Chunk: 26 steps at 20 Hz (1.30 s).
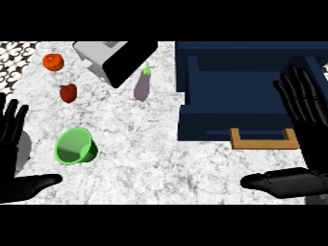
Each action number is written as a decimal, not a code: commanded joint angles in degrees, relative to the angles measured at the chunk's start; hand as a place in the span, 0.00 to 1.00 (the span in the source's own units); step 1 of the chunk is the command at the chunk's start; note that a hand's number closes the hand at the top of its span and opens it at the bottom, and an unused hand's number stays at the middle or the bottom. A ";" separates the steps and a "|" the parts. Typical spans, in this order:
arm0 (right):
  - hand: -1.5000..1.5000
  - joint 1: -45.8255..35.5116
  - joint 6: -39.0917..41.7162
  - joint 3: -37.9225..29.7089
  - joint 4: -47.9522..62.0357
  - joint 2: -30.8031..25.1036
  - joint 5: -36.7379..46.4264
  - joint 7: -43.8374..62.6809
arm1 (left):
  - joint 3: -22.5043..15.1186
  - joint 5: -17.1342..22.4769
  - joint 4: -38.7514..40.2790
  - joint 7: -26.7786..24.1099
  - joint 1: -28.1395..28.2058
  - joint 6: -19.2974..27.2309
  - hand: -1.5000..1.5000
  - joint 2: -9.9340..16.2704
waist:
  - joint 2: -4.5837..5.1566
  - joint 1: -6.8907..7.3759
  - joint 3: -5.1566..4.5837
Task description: Pick up the cup, place it into the drawer and close the drawer
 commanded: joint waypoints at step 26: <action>0.00 -9.88 3.83 -7.52 9.86 -2.65 -2.36 -2.31 | 9.82 -8.44 67.59 -39.97 -13.07 -6.30 0.00 7.66 | 0.10 -0.36 -0.04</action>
